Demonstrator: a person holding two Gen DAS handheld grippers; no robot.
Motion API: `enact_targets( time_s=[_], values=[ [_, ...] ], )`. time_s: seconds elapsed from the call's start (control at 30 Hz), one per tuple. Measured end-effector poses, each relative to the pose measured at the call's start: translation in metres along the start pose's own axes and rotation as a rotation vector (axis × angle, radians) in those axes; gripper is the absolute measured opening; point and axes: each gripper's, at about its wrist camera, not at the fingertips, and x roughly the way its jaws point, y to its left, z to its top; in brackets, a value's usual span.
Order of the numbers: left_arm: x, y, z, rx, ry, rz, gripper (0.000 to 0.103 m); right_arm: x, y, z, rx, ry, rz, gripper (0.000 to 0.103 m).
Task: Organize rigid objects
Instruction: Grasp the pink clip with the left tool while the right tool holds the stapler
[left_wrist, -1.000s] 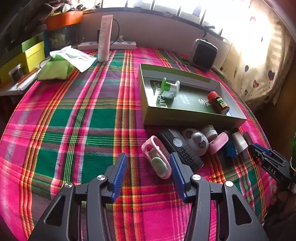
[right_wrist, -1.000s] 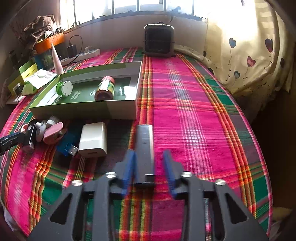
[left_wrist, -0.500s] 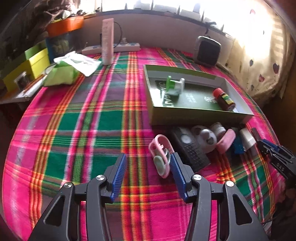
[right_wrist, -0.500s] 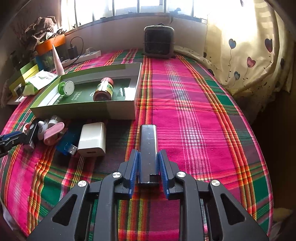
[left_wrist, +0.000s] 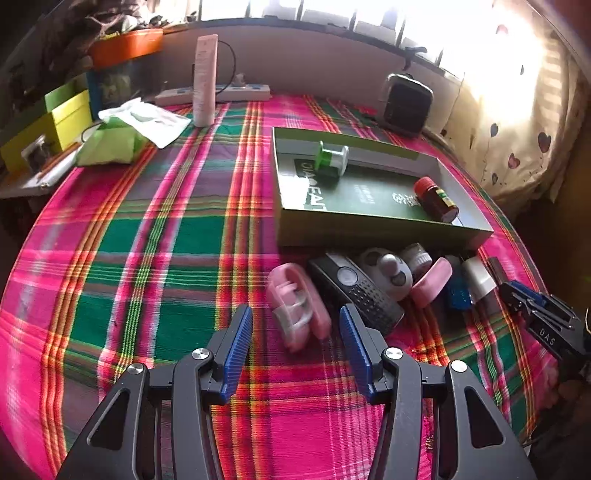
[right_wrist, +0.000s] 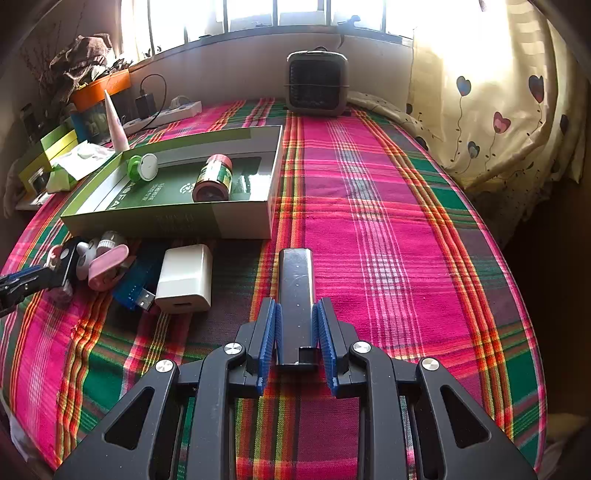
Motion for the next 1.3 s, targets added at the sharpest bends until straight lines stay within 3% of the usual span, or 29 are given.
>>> enact_targets(
  time_s=[0.37,0.73,0.87,1.03,1.3],
  values=[
    [0.013,0.001,0.005,0.032,0.003,0.113,0.048,0.0,0.001,0.0,-0.001,0.0,-0.003,0.024],
    [0.015,0.011,0.008,0.046,-0.025,0.138,0.048,0.003,0.002,0.001,-0.002,0.002,-0.007,0.024],
    [0.015,0.015,0.009,0.033,-0.032,0.137,0.032,0.003,0.002,0.002,-0.001,0.002,-0.008,0.024],
    [0.014,0.021,0.01,0.016,-0.037,0.132,0.022,0.003,0.003,0.002,0.001,0.002,-0.015,0.024],
    [0.013,0.024,0.009,0.005,-0.041,0.119,0.022,0.003,0.003,0.001,0.009,0.0,-0.015,0.024]
  ],
)
